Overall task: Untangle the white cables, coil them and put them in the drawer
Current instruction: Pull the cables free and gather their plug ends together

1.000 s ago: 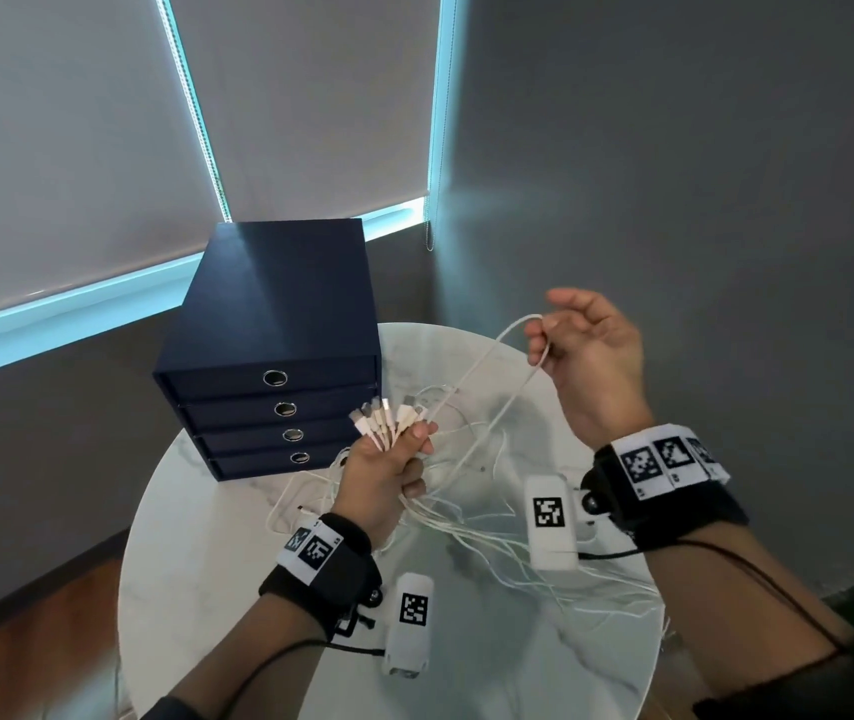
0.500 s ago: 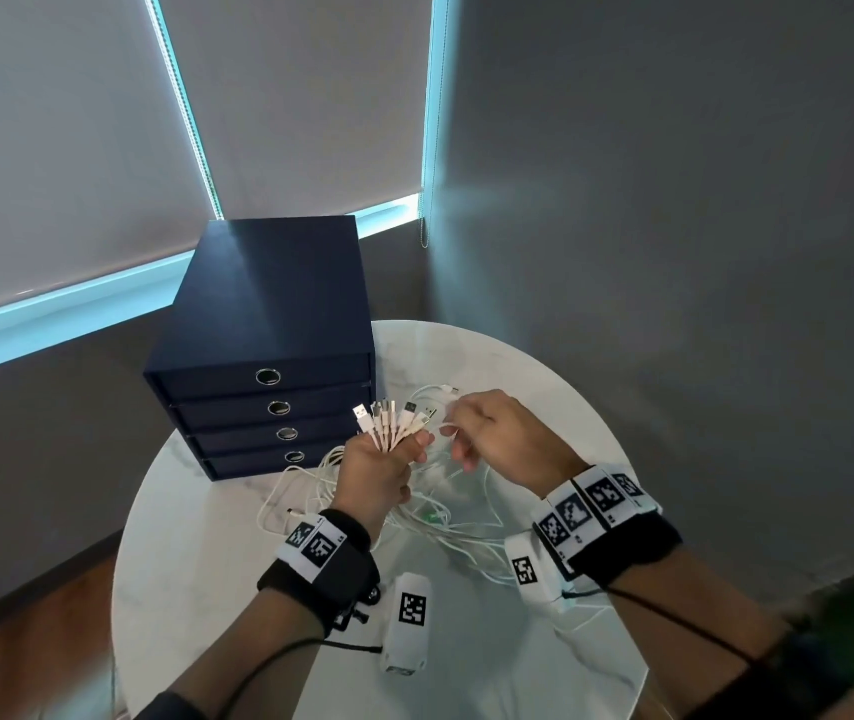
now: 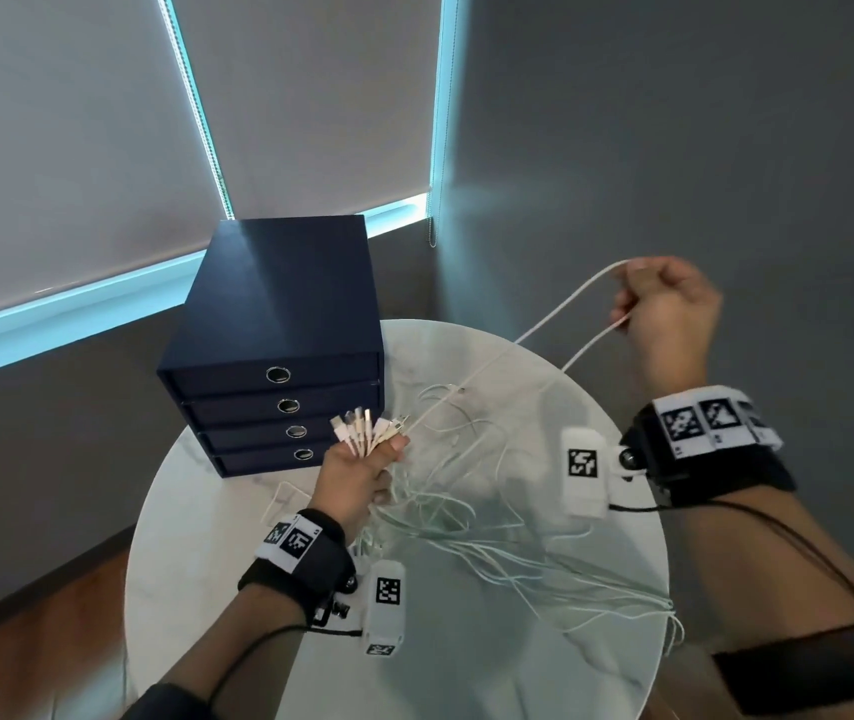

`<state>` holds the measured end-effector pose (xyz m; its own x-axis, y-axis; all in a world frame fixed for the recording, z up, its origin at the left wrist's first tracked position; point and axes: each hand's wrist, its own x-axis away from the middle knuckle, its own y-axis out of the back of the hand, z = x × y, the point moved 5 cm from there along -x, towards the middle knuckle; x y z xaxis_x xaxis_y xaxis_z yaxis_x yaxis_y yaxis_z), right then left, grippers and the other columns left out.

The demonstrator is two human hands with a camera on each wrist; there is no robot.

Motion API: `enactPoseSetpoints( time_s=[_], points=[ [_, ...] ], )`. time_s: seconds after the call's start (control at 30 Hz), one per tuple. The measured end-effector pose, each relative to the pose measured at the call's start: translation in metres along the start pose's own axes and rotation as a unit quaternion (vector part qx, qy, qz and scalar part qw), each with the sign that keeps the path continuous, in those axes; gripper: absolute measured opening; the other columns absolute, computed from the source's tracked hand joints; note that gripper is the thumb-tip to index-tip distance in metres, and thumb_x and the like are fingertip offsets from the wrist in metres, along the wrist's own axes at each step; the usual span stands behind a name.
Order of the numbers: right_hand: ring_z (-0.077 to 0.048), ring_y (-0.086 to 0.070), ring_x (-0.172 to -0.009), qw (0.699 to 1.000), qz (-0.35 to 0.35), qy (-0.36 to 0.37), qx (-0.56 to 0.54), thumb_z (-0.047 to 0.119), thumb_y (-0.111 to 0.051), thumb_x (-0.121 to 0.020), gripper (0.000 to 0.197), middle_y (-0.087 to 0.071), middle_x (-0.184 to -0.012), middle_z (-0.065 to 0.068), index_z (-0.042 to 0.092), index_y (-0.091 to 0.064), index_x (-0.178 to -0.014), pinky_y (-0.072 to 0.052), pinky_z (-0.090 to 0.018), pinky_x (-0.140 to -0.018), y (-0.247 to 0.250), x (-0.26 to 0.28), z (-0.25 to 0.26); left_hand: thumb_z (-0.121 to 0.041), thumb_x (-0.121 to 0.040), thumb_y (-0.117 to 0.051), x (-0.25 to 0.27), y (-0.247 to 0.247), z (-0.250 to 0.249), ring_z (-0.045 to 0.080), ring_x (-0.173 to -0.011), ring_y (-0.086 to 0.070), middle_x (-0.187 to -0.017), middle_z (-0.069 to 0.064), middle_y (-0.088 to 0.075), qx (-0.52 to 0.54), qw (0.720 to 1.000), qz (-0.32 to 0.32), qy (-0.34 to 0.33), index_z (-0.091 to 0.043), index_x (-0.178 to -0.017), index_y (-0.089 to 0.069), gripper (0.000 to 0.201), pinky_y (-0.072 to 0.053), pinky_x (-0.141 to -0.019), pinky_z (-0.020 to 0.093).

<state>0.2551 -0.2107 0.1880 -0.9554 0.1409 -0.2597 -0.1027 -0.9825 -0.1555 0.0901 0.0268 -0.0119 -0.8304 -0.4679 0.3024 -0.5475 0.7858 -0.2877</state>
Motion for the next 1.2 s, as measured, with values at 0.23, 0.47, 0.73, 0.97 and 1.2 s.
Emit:
enactPoseSetpoints(
  time_s=[0.23,0.47,0.73,0.97,1.2],
  points=[
    [-0.031,-0.065,-0.096,0.880,0.088,-0.076,0.460,0.013,-0.056,-0.085,0.024,-0.070,-0.103,-0.019,0.011,-0.072,-0.102,-0.052,-0.045,-0.091,0.033,-0.005,-0.057,-0.017,-0.086,-0.076,-0.003,-0.006,-0.004,0.011,-0.042,-0.026,-0.066,0.008,-0.052,-0.030,0.999,-0.007,-0.013,-0.005,-0.080,-0.058,0.022,-0.027,-0.040,0.022],
    [-0.018,-0.053,-0.122,0.737,0.466,0.077,0.483,0.040,-0.060,-0.091,0.043,-0.058,-0.132,0.001,0.026,-0.056,-0.131,-0.041,-0.039,-0.107,-0.039,0.091,-0.093,-0.013,-0.088,-0.074,0.006,-0.040,-0.006,0.010,-0.040,-0.024,-0.057,0.006,-0.039,-0.070,0.996,0.052,-0.028,-0.007,-0.072,-0.060,0.023,-0.021,-0.043,0.021],
    [0.012,-0.057,-0.066,0.881,0.379,0.034,0.281,0.006,-0.057,-0.093,0.029,-0.066,-0.074,0.014,0.016,-0.067,-0.068,-0.039,-0.013,-0.072,-0.045,0.060,-0.063,-0.020,-0.087,-0.075,0.006,-0.011,0.002,0.011,-0.045,-0.023,-0.081,0.013,-0.049,-0.032,0.999,0.033,-0.003,-0.005,-0.079,-0.069,0.017,-0.024,-0.041,0.020],
    [-0.002,-0.057,-0.059,0.918,0.302,0.019,0.256,0.015,-0.060,-0.093,0.025,-0.073,-0.074,0.007,0.015,-0.069,-0.070,-0.039,-0.021,-0.064,-0.032,0.033,-0.034,-0.012,-0.093,-0.067,0.003,-0.021,-0.009,0.008,-0.040,-0.022,-0.054,-0.002,-0.051,-0.070,0.997,0.039,-0.023,0.009,-0.095,-0.070,0.022,-0.023,-0.039,0.019],
    [-0.008,-0.040,-0.048,0.984,0.048,0.002,0.172,0.024,-0.054,-0.086,0.026,-0.049,-0.045,0.012,0.025,-0.067,-0.063,-0.034,-0.029,-0.053,0.038,-0.021,-0.031,-0.026,-0.098,-0.060,0.001,-0.008,-0.003,0.007,-0.042,-0.027,-0.063,0.001,-0.060,0.015,1.000,-0.014,0.009,-0.006,-0.091,-0.065,0.021,-0.024,-0.040,0.020]
  ],
)
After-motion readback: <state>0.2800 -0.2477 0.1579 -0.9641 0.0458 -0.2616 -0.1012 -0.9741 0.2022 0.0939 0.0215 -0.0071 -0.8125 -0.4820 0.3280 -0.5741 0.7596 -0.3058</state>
